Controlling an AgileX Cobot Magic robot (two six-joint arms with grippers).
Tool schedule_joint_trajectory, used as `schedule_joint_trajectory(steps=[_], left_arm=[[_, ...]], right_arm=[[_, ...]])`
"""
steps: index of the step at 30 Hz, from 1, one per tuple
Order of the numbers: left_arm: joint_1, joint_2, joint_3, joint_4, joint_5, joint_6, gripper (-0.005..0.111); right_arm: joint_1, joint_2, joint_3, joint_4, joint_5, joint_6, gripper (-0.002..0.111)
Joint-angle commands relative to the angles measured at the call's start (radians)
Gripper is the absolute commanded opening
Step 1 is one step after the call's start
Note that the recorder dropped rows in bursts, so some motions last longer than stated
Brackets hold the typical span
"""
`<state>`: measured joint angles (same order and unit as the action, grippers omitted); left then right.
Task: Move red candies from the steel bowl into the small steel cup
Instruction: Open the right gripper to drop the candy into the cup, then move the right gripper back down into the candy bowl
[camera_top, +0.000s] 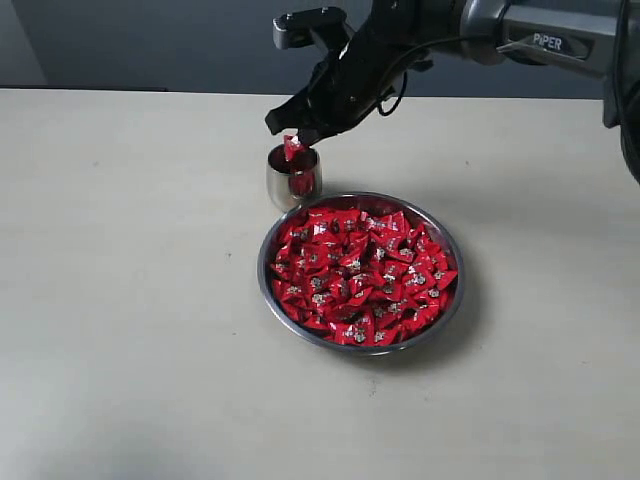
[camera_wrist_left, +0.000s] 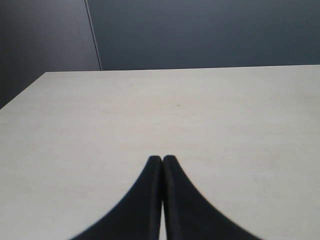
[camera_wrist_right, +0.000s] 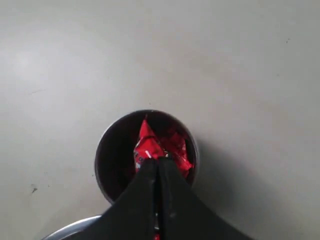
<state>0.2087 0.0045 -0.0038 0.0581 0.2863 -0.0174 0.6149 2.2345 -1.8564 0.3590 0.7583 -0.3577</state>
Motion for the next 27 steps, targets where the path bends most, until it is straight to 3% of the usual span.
schedule_joint_trajectory(steps=[1,5,9,13,16,22,27], left_arm=[[-0.005,-0.004,0.004,0.006,-0.002,-0.003,0.000],[-0.005,-0.004,0.004,0.006,-0.002,-0.003,0.000],[-0.005,-0.004,0.004,0.006,-0.002,-0.003,0.000],[-0.005,-0.004,0.004,0.006,-0.002,-0.003,0.000],[-0.005,-0.004,0.004,0.006,-0.002,-0.003,0.000],[-0.005,-0.004,0.004,0.006,-0.002,-0.003,0.000],[-0.005,-0.004,0.004,0.006,-0.002,-0.003,0.000]], right_arm=[[-0.002,0.004,-0.007,0.005,-0.026,-0.010,0.009],[-0.002,0.005,-0.007,0.008,-0.026,-0.010,0.034],[-0.002,0.005,-0.007,0.008,-0.024,-0.010,0.038],[-0.002,0.001,-0.007,0.006,0.006,-0.008,0.025],[-0.005,-0.010,-0.007,0.003,0.021,-0.003,-0.001],[-0.022,-0.072,0.034,-0.015,-0.035,0.098,-0.001],[-0.028,-0.183,0.230,-0.092,-0.175,0.149,-0.001]])
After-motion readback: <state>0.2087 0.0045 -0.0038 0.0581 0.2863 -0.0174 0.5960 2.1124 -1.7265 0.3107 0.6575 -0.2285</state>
